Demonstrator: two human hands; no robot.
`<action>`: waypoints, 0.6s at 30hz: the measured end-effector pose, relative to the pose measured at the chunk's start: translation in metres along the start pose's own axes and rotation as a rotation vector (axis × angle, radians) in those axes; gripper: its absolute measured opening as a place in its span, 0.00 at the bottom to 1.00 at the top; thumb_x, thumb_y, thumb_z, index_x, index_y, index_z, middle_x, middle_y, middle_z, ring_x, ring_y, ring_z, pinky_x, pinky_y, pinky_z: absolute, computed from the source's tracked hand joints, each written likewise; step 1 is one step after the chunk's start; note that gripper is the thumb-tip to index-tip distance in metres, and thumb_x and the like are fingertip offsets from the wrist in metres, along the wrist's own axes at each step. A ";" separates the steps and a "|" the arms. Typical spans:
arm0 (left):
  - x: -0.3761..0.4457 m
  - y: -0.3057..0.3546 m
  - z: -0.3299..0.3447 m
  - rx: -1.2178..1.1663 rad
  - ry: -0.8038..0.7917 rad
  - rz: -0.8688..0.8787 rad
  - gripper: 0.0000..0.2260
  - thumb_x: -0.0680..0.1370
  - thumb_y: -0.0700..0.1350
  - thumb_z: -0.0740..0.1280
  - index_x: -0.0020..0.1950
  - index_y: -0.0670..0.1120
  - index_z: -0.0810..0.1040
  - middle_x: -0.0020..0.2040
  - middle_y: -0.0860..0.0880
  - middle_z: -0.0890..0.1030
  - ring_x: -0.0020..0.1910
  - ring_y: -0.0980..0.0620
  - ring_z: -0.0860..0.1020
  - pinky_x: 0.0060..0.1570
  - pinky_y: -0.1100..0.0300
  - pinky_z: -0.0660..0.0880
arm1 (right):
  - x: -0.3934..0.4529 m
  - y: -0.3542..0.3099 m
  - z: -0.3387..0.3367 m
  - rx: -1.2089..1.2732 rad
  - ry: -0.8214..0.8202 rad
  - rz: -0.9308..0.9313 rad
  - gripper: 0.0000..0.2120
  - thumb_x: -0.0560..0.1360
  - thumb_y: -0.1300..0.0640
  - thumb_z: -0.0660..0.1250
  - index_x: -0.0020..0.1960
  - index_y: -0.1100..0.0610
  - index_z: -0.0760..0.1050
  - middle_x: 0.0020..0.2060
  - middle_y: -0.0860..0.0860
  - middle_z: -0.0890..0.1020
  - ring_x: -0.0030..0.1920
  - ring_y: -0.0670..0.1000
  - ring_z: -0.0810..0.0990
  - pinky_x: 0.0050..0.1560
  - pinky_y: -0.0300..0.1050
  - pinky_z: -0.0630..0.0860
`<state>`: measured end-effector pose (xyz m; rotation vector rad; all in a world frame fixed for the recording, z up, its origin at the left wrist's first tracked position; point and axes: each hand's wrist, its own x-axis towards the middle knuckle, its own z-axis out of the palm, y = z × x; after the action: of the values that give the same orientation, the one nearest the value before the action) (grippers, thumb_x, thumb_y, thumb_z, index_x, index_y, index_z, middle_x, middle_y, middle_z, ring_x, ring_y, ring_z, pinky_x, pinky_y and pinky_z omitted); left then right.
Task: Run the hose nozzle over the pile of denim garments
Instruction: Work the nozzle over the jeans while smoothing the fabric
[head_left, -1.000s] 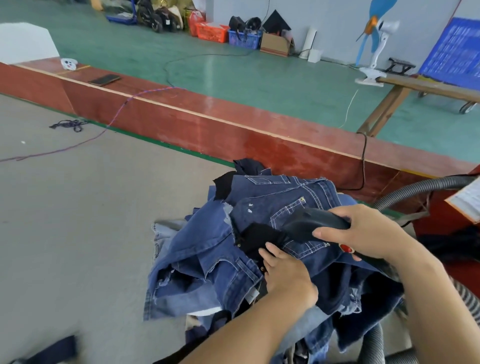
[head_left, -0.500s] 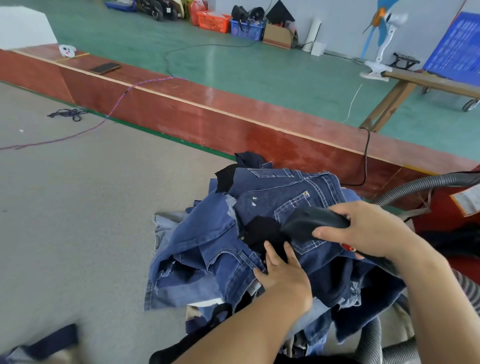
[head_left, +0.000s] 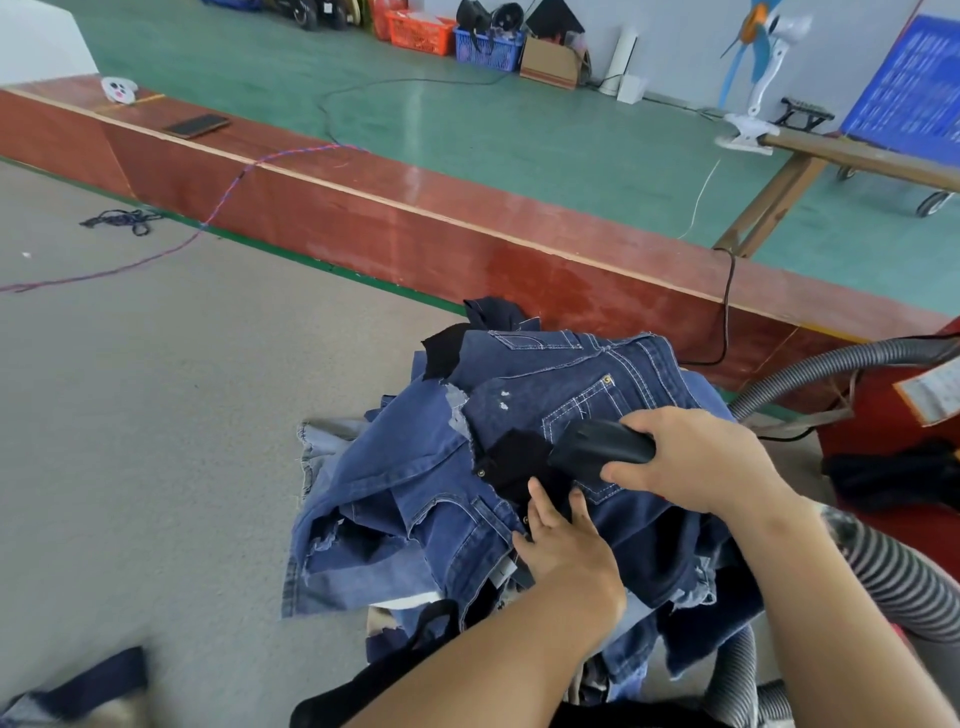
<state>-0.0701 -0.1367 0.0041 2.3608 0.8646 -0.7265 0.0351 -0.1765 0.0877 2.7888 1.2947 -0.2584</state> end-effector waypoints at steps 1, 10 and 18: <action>0.000 0.000 0.000 0.010 -0.003 -0.002 0.44 0.79 0.40 0.64 0.76 0.45 0.29 0.72 0.35 0.26 0.77 0.42 0.38 0.75 0.44 0.49 | 0.001 -0.001 0.002 -0.003 0.011 -0.004 0.14 0.70 0.37 0.68 0.51 0.44 0.75 0.40 0.41 0.78 0.42 0.47 0.76 0.39 0.44 0.71; -0.010 -0.001 -0.008 0.028 0.000 0.038 0.47 0.77 0.44 0.69 0.76 0.45 0.30 0.74 0.32 0.31 0.77 0.39 0.41 0.75 0.44 0.52 | 0.012 -0.011 0.011 0.314 0.086 -0.038 0.16 0.72 0.38 0.67 0.52 0.47 0.75 0.40 0.44 0.79 0.42 0.50 0.78 0.44 0.47 0.75; -0.011 -0.005 -0.023 -0.232 0.275 0.047 0.44 0.78 0.44 0.67 0.76 0.37 0.33 0.74 0.38 0.60 0.71 0.42 0.65 0.67 0.52 0.67 | -0.003 0.004 0.000 0.428 0.282 0.079 0.15 0.74 0.36 0.62 0.54 0.44 0.71 0.38 0.40 0.77 0.36 0.41 0.74 0.33 0.39 0.65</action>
<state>-0.0740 -0.1239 0.0260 2.2918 0.9472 -0.2672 0.0365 -0.1808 0.0880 3.3327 1.3081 -0.1565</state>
